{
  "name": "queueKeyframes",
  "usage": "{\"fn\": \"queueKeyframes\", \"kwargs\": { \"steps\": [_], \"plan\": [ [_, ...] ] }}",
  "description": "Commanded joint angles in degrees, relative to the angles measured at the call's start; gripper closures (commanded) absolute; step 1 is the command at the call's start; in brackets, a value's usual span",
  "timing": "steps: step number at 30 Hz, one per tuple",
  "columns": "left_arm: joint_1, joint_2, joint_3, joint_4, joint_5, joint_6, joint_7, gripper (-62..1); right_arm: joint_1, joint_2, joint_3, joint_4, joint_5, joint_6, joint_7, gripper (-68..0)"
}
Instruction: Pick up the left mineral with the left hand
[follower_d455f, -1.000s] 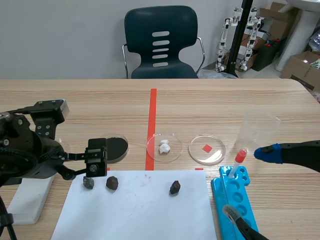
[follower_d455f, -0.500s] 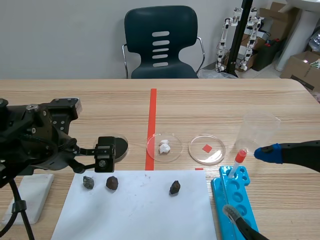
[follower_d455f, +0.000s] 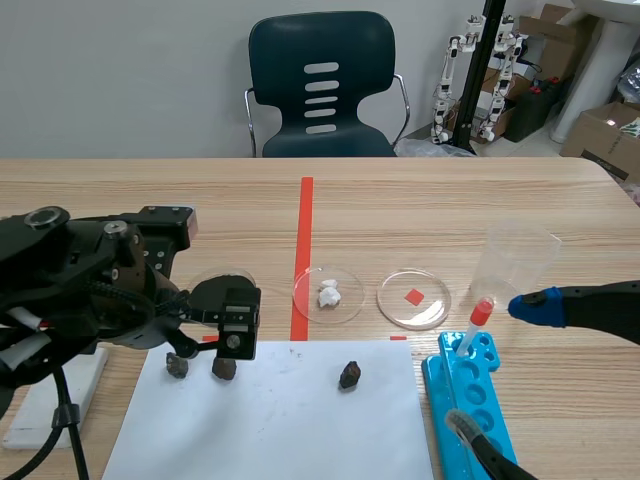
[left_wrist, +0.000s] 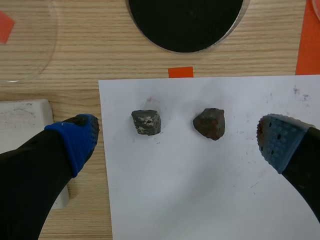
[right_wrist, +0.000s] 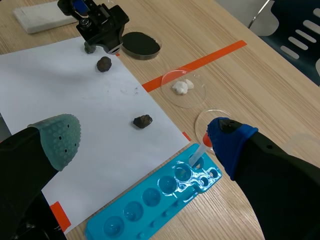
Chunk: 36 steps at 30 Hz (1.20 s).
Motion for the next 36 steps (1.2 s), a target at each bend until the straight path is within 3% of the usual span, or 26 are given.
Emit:
{"fn": "queueKeyframes", "kwargs": {
  "steps": [1,7,18,20,31,34,36],
  "plan": [
    [-0.94,-0.07,0.31,-0.5,0.22,0.33,0.22,-62.3,0.04,0.02,0.04,0.31,0.61,-0.02,0.63,-52.9],
    [-1.84,-0.79,2.6,-2.08,0.83,-0.61,-0.24,-62.3,0.04,0.0,0.04,0.31,0.61,-0.02,0.63,-52.9],
    [-1.92,-2.14,3.06,-2.08,4.74,-26.08,-0.44,-62.3,0.04,0.02,0.04,0.31,0.61,-0.02,0.63,-52.9],
    [-2.08,-2.25,3.06,-2.08,5.92,-26.77,-1.14,-62.3,0.04,0.02,0.04,0.31,0.61,-0.02,0.63,-52.9],
    [-2.08,-7.8,3.06,-2.08,5.75,-28.7,-3.69,-62.3,0.04,0.02,0.04,0.31,0.61,-0.02,0.61,-52.9],
    [-2.05,-9.46,3.06,-2.08,3.82,-29.53,-3.93,-62.3,0.04,0.02,0.04,0.31,0.61,-0.02,0.63,-52.9],
    [-1.95,-10.19,3.06,-2.08,2.01,-31.98,-4.37,-62.3,0.04,0.02,0.04,0.31,0.61,-0.02,0.61,-52.9]
  ]
}}
